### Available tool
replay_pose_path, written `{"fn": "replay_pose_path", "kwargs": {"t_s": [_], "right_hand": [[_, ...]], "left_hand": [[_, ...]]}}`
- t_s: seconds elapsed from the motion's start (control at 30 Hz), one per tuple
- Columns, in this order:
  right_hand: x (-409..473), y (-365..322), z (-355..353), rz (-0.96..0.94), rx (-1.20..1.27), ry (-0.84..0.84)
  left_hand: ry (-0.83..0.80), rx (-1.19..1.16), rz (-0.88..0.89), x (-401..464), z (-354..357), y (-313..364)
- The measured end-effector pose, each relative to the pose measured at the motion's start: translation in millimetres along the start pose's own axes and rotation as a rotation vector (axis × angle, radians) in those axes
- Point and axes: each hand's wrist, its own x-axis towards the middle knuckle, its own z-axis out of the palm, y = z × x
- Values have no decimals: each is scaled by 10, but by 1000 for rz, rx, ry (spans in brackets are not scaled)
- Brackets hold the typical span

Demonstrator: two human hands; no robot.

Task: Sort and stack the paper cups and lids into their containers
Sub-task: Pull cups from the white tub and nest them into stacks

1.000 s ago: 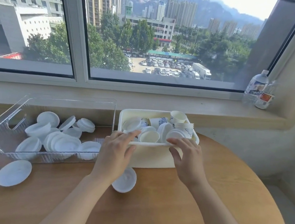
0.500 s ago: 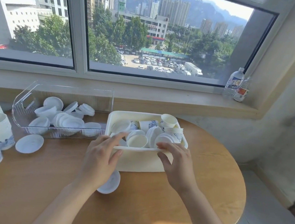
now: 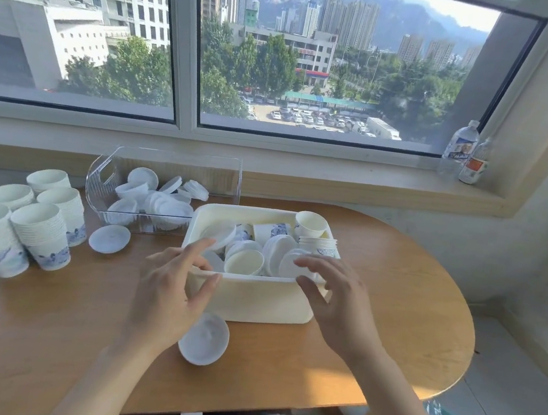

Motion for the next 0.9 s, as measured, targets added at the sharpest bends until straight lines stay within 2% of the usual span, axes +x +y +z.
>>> {"fn": "replay_pose_path", "kwargs": {"t_s": [0.1,0.27,0.4,0.5,0.63,0.73,0.8,0.9], "right_hand": [[141,109,-134,74,-5,133],[368,387,-166,200,-48,-9],[447,463,-156,188,-68,-59],[510,490,-203,156,-49,-83],[601,502,-368,232,126,-127],[700,475,-429,293,322,5],[761,397,-374,280,397,30],[812,206,-210,231,468,-75]], "left_hand": [[10,-33,-2,94,30,108],[-57,-108,27,370,243,262],[-164,-213,-28,619,316,310],[-218,-212,-5,785,338,292],[-233,-243,-21,820,356,256],[-243,-287,-36,796,338,256],[-267,-307,-42,778,327,268],[-293,-307,-43,765,325,263]]}}
